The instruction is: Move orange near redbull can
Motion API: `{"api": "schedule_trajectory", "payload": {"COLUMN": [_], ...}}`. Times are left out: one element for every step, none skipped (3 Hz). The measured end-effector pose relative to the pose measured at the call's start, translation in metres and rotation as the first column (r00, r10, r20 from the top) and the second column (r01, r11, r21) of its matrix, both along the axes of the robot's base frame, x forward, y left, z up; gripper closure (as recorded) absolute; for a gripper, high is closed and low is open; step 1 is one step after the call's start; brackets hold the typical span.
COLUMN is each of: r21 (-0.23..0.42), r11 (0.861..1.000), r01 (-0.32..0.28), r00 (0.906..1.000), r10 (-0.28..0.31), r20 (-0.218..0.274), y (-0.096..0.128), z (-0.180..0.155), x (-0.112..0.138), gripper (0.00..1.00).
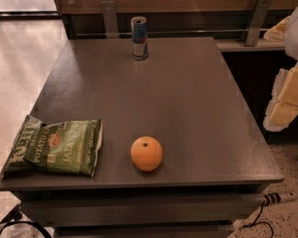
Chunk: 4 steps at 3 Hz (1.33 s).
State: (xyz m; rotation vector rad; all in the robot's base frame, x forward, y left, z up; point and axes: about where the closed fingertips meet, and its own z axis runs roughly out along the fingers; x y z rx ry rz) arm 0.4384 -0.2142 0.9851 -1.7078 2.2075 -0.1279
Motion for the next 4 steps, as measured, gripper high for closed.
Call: {"api": "schedule_trajectory", "payload": {"r21": [0.000,0.019,0.111,0.273], "r11": [1.000,1.000,0.993,0.956], "r01": [0.000,-0.007,-0.046,-0.105], "r00": [1.0000,1.0000,0.9989,0.9944], "r10": [0.000,0.007,0.045,0.099], "r20": [0.000,0.004,0.012,0.037], "y": [0.000,0.002,0.014,0.035], "z": [0.000,0.001,-0.008,-0.033], "x": [0.000,0.000,-0.004,-0.011], "gripper": [0.00,0.00,0.00,0.00]}}
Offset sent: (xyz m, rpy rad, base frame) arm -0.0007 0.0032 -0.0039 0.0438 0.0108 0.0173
